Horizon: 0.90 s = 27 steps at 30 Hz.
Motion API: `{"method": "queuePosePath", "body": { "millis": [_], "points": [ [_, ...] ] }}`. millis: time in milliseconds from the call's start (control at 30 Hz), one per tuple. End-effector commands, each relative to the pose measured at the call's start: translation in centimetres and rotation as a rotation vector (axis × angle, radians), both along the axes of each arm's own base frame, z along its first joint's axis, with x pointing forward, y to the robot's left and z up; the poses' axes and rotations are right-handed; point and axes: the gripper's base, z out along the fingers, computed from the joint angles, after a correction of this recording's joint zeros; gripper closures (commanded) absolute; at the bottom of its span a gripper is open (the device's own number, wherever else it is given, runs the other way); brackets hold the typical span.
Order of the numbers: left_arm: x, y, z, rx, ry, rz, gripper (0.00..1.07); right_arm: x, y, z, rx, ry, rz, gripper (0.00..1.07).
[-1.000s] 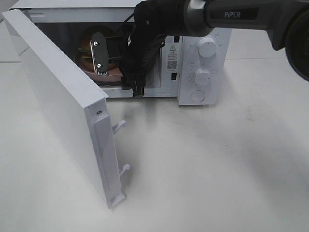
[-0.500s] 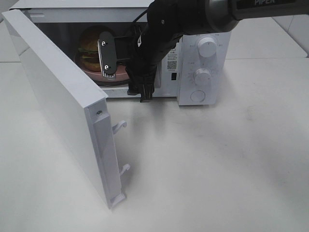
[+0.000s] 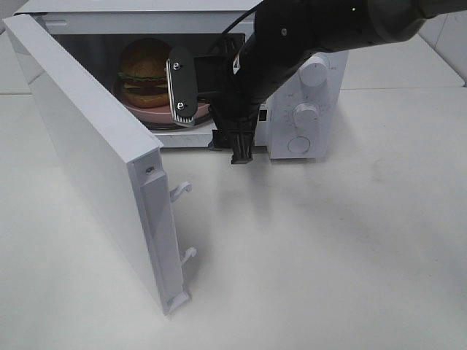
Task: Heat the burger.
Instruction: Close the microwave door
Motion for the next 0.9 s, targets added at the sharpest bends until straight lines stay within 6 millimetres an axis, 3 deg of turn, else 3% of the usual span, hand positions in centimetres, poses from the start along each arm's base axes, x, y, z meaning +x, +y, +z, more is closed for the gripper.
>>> {"method": "queuePosePath", "body": {
  "millis": [33, 400, 900],
  "points": [
    [-0.2, 0.0, -0.1, -0.003, -0.018, 0.002, 0.07, -1.2, -0.9, 0.9, 0.007, -0.011, -0.001, 0.31],
    [-0.2, 0.0, -0.1, -0.003, -0.018, 0.002, 0.07, -4.1, -3.0, 2.2, 0.026, 0.004, -0.032, 0.31],
    [-0.2, 0.0, -0.1, -0.003, -0.018, 0.002, 0.07, -10.4, -7.8, 3.6, 0.152, 0.125, -0.271, 0.31]
  ]
}}
